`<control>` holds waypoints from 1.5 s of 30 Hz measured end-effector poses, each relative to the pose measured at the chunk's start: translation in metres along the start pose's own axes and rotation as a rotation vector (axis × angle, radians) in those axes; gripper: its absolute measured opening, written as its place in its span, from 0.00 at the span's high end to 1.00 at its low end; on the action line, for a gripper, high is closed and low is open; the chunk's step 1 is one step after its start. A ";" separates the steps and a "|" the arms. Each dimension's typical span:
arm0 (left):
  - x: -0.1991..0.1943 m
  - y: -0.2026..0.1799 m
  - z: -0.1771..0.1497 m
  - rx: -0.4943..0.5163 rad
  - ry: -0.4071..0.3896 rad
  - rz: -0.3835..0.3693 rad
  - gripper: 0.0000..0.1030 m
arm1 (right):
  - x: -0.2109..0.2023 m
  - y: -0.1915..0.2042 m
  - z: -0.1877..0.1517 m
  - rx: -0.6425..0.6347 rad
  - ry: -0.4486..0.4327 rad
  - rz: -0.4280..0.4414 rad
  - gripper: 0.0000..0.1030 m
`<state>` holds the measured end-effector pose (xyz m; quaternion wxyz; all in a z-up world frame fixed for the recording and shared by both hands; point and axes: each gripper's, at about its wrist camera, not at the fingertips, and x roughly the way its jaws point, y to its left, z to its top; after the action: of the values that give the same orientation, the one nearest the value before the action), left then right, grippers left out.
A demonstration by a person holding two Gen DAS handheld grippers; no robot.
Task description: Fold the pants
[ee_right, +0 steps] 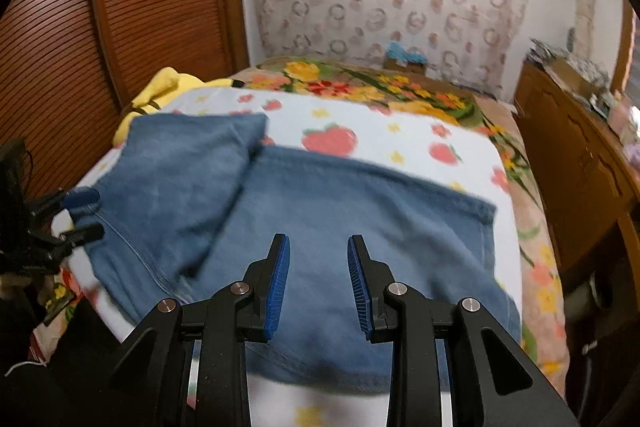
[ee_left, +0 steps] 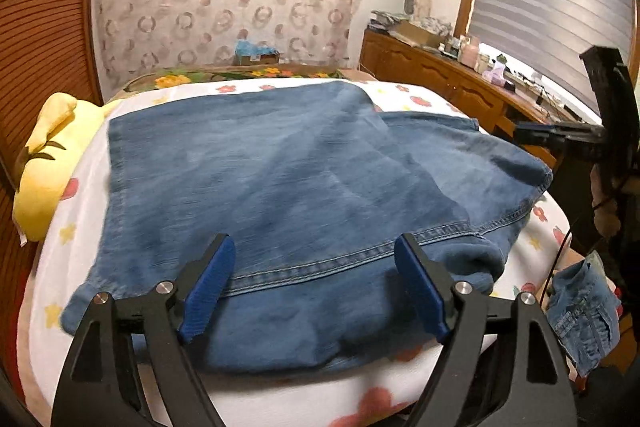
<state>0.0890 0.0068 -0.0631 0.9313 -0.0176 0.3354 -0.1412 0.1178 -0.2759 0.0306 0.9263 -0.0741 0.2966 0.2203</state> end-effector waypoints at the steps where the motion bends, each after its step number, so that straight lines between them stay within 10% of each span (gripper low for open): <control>1: 0.002 -0.002 0.001 0.004 0.006 -0.003 0.19 | 0.001 -0.004 -0.004 0.012 0.004 -0.001 0.70; 10: 0.029 -0.012 -0.005 0.015 0.088 -0.001 0.18 | -0.007 -0.039 -0.035 0.116 -0.003 -0.057 0.70; 45: 0.025 -0.028 -0.024 0.037 0.001 0.150 0.18 | -0.014 -0.100 -0.094 0.301 -0.020 -0.181 0.60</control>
<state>0.0850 -0.0258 -0.0934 0.9393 0.0247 0.3334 -0.0773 0.1044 -0.3948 -0.0369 0.9458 0.0412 0.3093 0.0897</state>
